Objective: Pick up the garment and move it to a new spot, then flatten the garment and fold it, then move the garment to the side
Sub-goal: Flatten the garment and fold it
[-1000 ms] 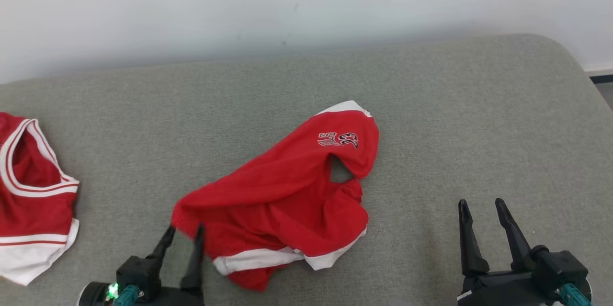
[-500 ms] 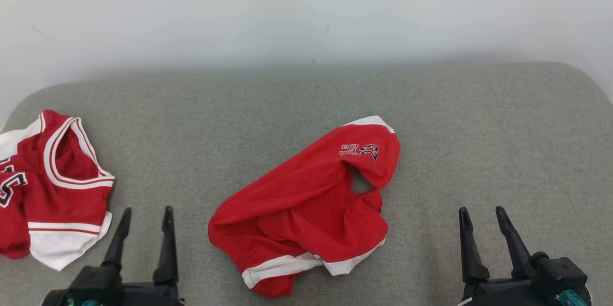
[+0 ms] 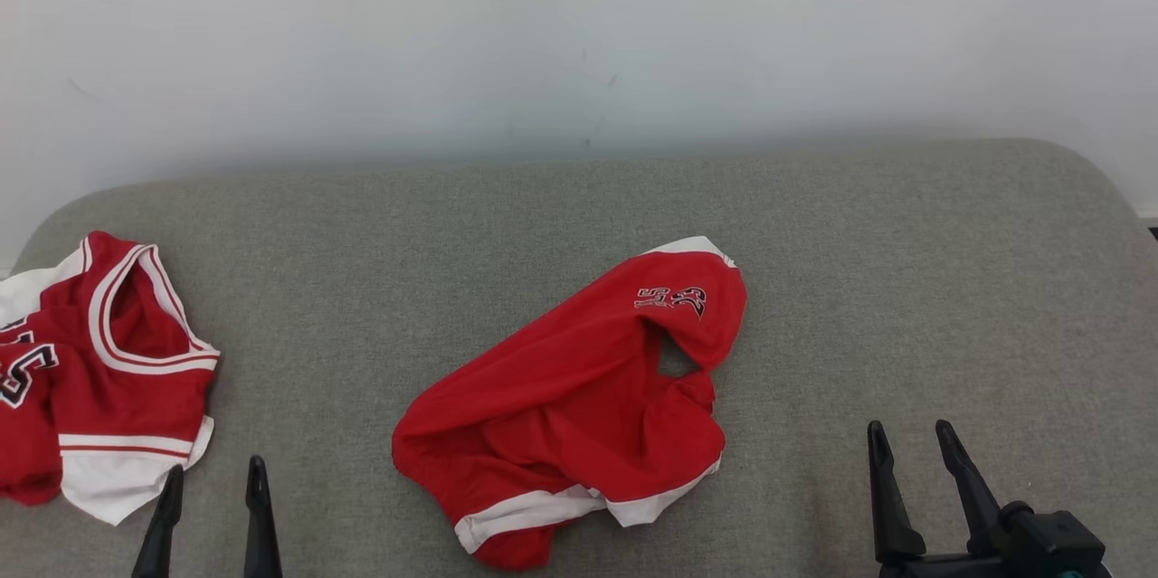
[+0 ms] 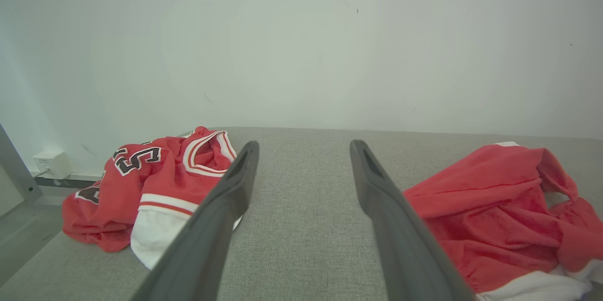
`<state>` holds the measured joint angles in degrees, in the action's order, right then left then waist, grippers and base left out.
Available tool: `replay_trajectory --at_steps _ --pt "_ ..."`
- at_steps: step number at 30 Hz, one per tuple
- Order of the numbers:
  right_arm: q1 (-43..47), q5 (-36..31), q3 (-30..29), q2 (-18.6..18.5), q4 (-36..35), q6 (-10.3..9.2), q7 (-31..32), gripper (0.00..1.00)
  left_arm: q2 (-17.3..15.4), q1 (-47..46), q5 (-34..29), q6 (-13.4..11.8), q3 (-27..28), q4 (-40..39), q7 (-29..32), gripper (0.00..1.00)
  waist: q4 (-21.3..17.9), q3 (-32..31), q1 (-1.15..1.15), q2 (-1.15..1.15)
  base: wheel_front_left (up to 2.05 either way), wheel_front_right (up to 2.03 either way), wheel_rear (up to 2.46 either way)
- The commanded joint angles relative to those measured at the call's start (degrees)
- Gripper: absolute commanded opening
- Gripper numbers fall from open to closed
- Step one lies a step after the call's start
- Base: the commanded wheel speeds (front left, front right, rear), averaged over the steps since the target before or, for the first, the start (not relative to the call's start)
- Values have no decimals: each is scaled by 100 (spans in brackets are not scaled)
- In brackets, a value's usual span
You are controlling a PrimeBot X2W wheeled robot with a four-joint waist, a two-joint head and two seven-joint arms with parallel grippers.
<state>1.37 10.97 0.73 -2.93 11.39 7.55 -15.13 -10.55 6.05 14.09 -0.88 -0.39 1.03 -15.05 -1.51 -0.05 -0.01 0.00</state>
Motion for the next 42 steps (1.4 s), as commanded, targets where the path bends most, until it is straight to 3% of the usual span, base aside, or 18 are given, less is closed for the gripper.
replay_trajectory --at_steps 1,8,16,25,36,37,38,42 --pt "33 -26 -12 -14 6 -13 -3 100 22 66 -18 11 20 -16 -19 100 8 -5 1 0 0 0 0" --pt "33 8 62 -70 145 -13 -3 100 229 56 -211 251 205 67 -19 100 134 -55 1 0 0 0 0" --pt "-492 87 611 -383 574 -13 -2 100 397 -139 -405 442 258 99 -19 100 330 -10 1 0 0 0 0" --pt "-1252 358 1147 -617 1749 -13 90 100 559 -328 -544 582 210 108 -19 100 720 219 1 0 0 0 0" --pt "-1910 930 1811 -542 3366 -13 268 100 696 -476 -624 619 150 136 -19 100 1056 452 1 0 0 0 0" --pt "-1949 976 1878 -543 3446 -13 269 43 701 -487 -627 626 151 153 -19 100 1065 460 1 0 0 0 0" --pt "-1977 1050 1933 -546 3522 -13 251 0 704 -502 -624 635 157 170 -19 100 1067 458 1 0 0 0 0" --pt "-2106 1280 2046 -609 3669 -13 144 0 729 -515 -593 641 178 239 -19 100 1000 446 1 0 0 0 0"
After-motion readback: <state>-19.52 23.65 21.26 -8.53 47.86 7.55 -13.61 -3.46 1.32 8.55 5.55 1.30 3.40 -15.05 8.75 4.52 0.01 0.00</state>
